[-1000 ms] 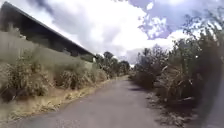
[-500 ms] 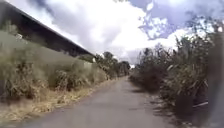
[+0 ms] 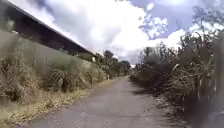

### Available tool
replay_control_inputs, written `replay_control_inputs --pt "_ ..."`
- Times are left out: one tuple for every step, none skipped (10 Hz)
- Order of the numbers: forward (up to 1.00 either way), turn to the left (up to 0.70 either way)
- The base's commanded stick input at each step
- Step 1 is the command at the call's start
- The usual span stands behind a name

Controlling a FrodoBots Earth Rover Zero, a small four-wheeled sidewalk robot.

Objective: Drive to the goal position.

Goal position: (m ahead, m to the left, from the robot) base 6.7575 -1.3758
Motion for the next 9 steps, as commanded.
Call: replay_control_inputs --pt "0.70 0.00" --pt "0.70 0.00" --pt "0.70 0.00" --pt "0.70 0.00" --pt "0.70 0.00" --pt "0.70 0.00" --pt "0.70 0.00" --pt "0.70 -0.10" --pt "0.70 -0.08"
